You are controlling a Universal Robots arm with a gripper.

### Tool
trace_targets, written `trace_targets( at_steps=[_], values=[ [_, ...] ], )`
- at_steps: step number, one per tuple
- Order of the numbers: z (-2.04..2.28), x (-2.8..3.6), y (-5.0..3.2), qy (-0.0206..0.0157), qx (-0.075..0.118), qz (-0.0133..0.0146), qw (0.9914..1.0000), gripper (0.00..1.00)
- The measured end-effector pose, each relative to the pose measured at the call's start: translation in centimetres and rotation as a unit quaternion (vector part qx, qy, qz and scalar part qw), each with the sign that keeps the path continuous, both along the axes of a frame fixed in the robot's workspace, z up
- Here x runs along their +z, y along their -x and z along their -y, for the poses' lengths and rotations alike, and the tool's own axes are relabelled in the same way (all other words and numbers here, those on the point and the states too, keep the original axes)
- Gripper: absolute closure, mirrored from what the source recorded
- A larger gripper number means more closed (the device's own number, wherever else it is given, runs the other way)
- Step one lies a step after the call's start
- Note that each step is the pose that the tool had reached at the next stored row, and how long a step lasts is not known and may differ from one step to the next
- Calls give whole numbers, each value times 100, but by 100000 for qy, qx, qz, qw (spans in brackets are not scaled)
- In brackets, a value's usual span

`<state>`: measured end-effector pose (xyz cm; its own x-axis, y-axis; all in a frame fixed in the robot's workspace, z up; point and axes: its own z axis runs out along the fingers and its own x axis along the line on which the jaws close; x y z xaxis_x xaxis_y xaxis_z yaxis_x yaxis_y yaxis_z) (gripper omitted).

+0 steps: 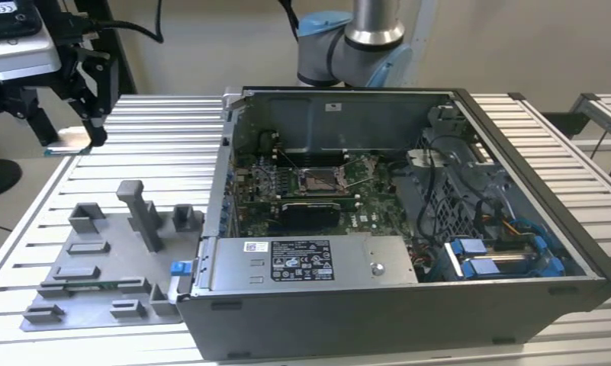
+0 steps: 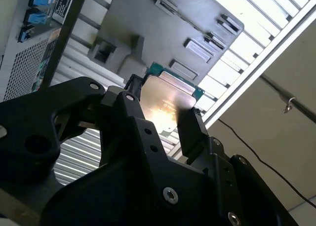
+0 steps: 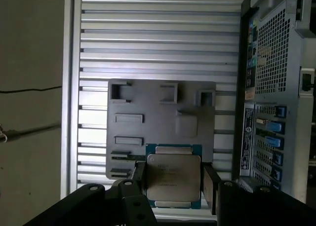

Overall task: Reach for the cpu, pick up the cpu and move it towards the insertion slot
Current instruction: 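Pick up the cpu and move it towards the insertion slot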

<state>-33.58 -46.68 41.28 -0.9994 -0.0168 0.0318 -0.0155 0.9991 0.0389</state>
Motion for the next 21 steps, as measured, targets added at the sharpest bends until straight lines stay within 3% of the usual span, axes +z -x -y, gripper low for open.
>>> trace_targets(
  at_steps=[21],
  values=[
    [0, 0, -397, 0, 0, -51, 100000, 100]
  ],
)
